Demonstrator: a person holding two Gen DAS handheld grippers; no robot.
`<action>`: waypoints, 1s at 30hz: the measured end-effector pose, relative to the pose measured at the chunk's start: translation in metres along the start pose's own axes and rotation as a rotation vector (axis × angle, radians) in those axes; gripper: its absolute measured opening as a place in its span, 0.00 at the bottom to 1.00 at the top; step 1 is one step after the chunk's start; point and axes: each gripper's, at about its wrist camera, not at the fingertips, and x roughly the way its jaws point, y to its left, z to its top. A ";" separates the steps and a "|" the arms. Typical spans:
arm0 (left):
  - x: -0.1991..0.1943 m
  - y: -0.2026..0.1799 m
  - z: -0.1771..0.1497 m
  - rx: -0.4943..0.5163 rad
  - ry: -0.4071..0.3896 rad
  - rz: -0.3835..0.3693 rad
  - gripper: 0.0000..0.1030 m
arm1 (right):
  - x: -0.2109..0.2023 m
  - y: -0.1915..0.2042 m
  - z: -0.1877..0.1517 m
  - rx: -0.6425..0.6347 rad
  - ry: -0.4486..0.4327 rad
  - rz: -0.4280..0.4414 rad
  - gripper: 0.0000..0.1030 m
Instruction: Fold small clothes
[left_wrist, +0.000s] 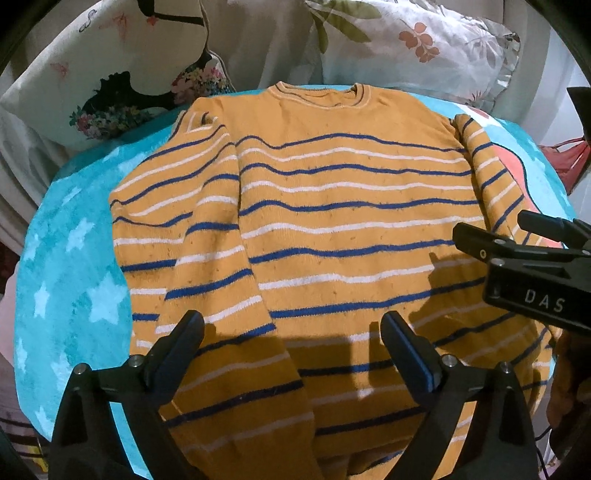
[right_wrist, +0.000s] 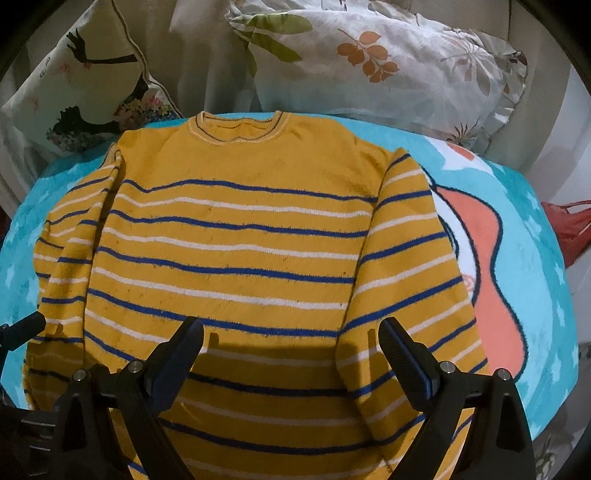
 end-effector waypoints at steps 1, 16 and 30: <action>0.001 0.000 0.000 -0.002 0.003 -0.001 0.93 | 0.001 0.000 -0.001 0.003 0.004 -0.002 0.94; 0.006 0.002 0.003 -0.017 0.028 -0.022 0.93 | 0.002 -0.005 -0.002 0.027 0.023 -0.018 0.94; 0.011 0.003 0.008 -0.032 0.039 -0.014 0.93 | 0.008 -0.006 0.003 0.041 0.026 -0.014 0.94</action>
